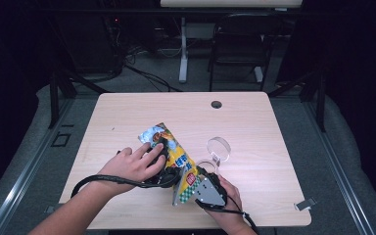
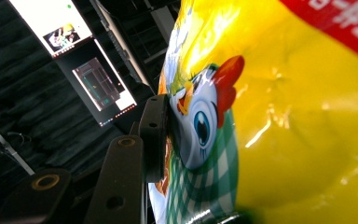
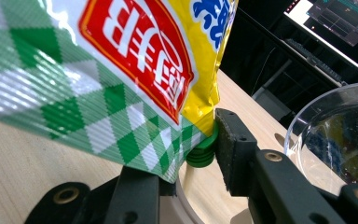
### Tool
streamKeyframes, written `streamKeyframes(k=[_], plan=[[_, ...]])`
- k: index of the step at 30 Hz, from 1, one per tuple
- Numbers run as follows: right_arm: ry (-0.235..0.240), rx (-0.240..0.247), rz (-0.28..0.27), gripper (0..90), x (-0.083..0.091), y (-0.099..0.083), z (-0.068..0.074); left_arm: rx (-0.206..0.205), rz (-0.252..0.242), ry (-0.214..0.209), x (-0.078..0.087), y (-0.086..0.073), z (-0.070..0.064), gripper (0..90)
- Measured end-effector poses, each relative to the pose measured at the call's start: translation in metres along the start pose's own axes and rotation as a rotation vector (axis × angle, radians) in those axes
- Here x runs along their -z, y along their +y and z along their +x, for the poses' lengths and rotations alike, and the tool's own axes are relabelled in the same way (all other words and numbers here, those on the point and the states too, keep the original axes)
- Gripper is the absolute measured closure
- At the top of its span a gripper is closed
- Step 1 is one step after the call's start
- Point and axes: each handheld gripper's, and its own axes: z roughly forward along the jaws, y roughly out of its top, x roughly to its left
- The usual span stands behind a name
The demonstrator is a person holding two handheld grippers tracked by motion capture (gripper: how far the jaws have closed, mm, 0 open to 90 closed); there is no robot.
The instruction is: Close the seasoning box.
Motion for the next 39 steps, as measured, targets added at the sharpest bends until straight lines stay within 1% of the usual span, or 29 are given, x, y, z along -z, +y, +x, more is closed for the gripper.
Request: streamKeyframes(k=[2,3,5,6,7,8,10,11,12,13,16,17,18,19,20,22,23,25,28,29,32,33,34,36,37,39], plan=[[0.0,-0.001,0.0,70.5,0.0,0.0,-0.0001,-0.017,0.0,0.024,0.0009,0.0008,0.0013,65.5],[0.0,0.0,0.0,70.5,0.0001,-0.0001,0.0,-0.02,0.001,0.026,0.0011,0.0011,0.0014,65.6],[0.0,0.0,0.0,70.5,0.0001,-0.0001,0.0,-0.007,0.001,0.008,0.0008,0.0012,0.0005,66.0],[0.001,0.001,0.001,70.5,0.0002,-0.0001,0.0,-0.007,0.001,0.006,0.0009,0.0014,0.0002,66.1],[0.001,0.001,0.001,70.5,0.0002,-0.0001,-0.0002,-0.011,0.001,0.011,0.0011,0.0016,0.0005,66.3],[0.001,0.0,0.0,70.5,0.0002,-0.0001,-0.0001,-0.026,0.001,0.032,0.0018,0.002,0.0013,66.4],[0.001,0.001,0.001,70.5,0.0002,-0.0001,0.0,-0.026,0.0,0.034,0.0021,0.0023,0.001,66.9],[0.002,0.002,0.002,70.5,0.0003,-0.0001,-0.0001,-0.039,-0.001,0.044,0.0026,0.0028,0.0016,67.0],[0.002,0.002,0.001,70.5,0.0003,-0.0002,-0.0002,-0.04,-0.001,0.046,0.0028,0.0031,0.0015,67.3],[0.002,0.002,0.001,70.5,0.0003,-0.0002,-0.0002,-0.031,-0.001,0.039,0.0027,0.0029,0.0006,67.5],[0.002,0.003,0.002,70.5,0.0004,-0.0002,-0.0001,-0.034,0.001,0.04,0.0033,0.0032,0.0003,68.1],[0.002,0.003,0.002,70.5,0.0004,-0.0002,-0.0001,-0.037,0.002,0.042,0.0036,0.0033,0.0003,68.2],[0.002,0.003,0.001,70.5,0.0004,-0.0002,-0.0001,-0.048,-0.003,0.055,0.004,0.0036,0.001,68.4],[0.002,0.005,-0.001,70.5,0.0002,-0.0003,-0.0001,-0.048,-0.003,0.057,0.0041,0.0036,0.0007,68.6],[0.002,0.005,-0.001,70.5,0.0002,-0.0003,-0.0002,-0.04,-0.005,0.048,0.0039,0.0035,-0.0001,68.8],[0.002,0.004,-0.002,70.5,0.0002,-0.0004,-0.0002,-0.034,-0.009,0.047,0.0041,0.0035,-0.0009,69.3],[0.002,0.004,-0.001,70.5,0.0002,-0.0003,-0.0002,-0.045,-0.002,0.054,0.0051,0.0038,-0.0001,69.8],[0.003,0.004,-0.002,70.5,0.0002,-0.0004,-0.0003,-0.018,-0.006,0.02,0.0044,0.0033,-0.0022,70.5],[0.002,0.004,-0.001,70.5,0.0003,-0.0004,-0.0003,-0.023,-0.006,0.024,0.0049,0.0036,-0.0021,71.1],[0.002,0.003,-0.003,70.5,0.0002,-0.0005,-0.0001,-0.045,-0.004,0.043,0.0061,0.0041,-0.0007,71.5],[0.001,0.003,-0.003,70.5,0.0002,-0.0005,-0.0001,-0.048,-0.005,0.044,0.0067,0.0044,-0.0006,72.4],[0.002,0.003,-0.002,70.5,0.0002,-0.0005,-0.0002,-0.041,-0.007,0.039,0.0067,0.0044,-0.0012,72.8],[0.001,0.003,-0.003,70.5,0.0002,-0.0005,-0.0001,-0.022,-0.011,0.027,0.0061,0.0041,-0.0024,73.1],[0.001,0.002,-0.003,70.5,0.0002,-0.0005,-0.0001,-0.023,-0.011,0.029,0.0063,0.0042,-0.0026,73.4],[0.001,0.002,-0.003,70.5,0.0002,-0.0005,-0.0001,-0.035,-0.01,0.026,0.0067,0.0044,-0.0021,73.6],[0.001,0.002,-0.003,70.5,0.0002,-0.0006,-0.0001,-0.033,-0.013,0.025,0.0067,0.0044,-0.0026,74.0]])
